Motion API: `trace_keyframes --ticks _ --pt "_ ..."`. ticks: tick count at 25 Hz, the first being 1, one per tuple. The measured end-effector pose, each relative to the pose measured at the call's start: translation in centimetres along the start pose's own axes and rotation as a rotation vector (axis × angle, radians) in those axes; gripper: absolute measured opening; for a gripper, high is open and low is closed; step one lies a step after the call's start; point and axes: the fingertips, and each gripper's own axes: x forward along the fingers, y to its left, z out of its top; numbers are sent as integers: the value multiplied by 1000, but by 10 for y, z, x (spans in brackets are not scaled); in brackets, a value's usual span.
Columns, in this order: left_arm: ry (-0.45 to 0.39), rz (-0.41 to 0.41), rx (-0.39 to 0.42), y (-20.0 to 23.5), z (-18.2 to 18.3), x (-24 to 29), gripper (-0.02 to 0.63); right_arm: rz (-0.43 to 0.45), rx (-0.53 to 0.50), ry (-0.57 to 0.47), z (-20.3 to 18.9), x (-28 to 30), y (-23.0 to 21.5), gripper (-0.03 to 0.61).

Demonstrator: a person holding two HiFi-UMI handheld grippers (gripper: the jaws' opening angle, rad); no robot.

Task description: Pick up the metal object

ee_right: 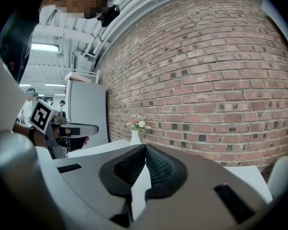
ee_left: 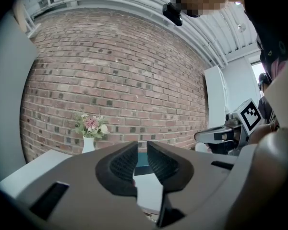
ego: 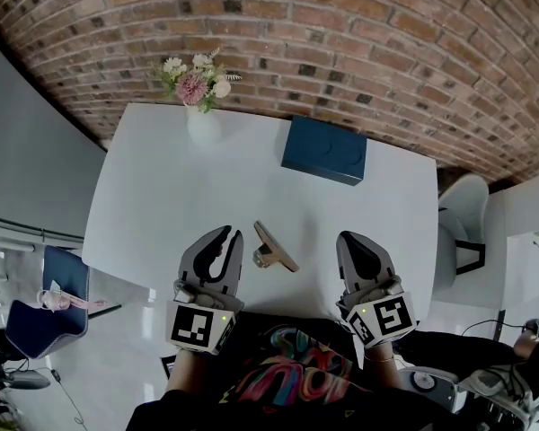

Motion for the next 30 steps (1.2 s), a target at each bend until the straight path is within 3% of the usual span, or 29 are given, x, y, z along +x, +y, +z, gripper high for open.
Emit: trace_keyframes --ticks 2,5,13,20,30 --pt "10 -17 -6 -2 -3 4 144 3 0 -3 1 3 -2 17" --pt "29 -27 -9 -4 -8 10 197 4 2 -4 1 5 -4 17" --pt "11 -57 -34 -11 -11 23 229 2 5 9 -1 10 -9 17" --pt "155 -114 26 -20 -50 27 250 6 13 43 -11 13 -9 17" --pt "304 -189 -3 -35 -114 38 259 22 13 90 -27 17 -5 17"
